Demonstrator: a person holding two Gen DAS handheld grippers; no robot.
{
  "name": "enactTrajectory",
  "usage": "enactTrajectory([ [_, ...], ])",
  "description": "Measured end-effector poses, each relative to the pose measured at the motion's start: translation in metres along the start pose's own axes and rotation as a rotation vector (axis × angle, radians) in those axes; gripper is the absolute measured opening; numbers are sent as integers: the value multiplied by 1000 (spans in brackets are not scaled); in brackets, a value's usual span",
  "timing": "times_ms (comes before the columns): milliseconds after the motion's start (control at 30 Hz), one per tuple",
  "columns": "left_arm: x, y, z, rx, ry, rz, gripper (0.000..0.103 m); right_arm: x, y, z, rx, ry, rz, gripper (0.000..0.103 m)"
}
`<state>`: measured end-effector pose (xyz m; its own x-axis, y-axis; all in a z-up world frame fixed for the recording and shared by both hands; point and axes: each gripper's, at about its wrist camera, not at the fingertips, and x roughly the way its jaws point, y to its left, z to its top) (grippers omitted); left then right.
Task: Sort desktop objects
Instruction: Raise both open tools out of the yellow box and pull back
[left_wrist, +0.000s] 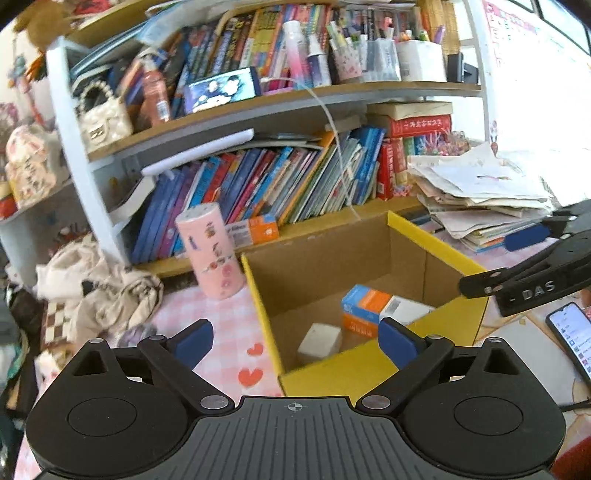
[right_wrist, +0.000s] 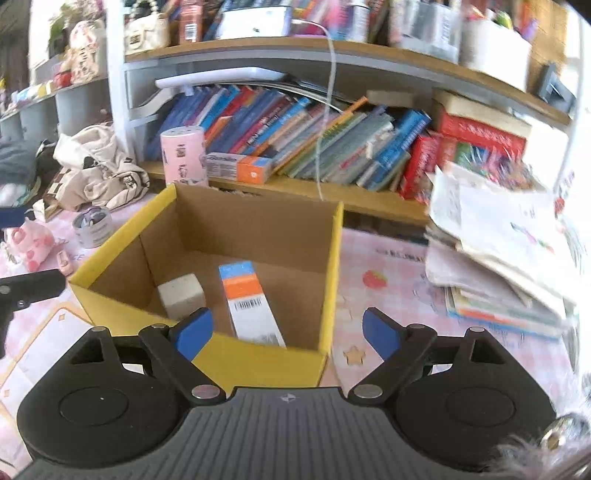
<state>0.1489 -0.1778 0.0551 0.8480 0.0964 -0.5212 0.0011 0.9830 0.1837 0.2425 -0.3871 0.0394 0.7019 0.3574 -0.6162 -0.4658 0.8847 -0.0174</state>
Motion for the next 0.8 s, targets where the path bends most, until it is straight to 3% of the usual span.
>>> enactTrajectory([
  [233,-4,6,-13,-83,22,13,98,-8,7,-25,21,49,14,88],
  [800,5,0,-42,-131,125,0,98,3,45,-53,-77,166,112,88],
])
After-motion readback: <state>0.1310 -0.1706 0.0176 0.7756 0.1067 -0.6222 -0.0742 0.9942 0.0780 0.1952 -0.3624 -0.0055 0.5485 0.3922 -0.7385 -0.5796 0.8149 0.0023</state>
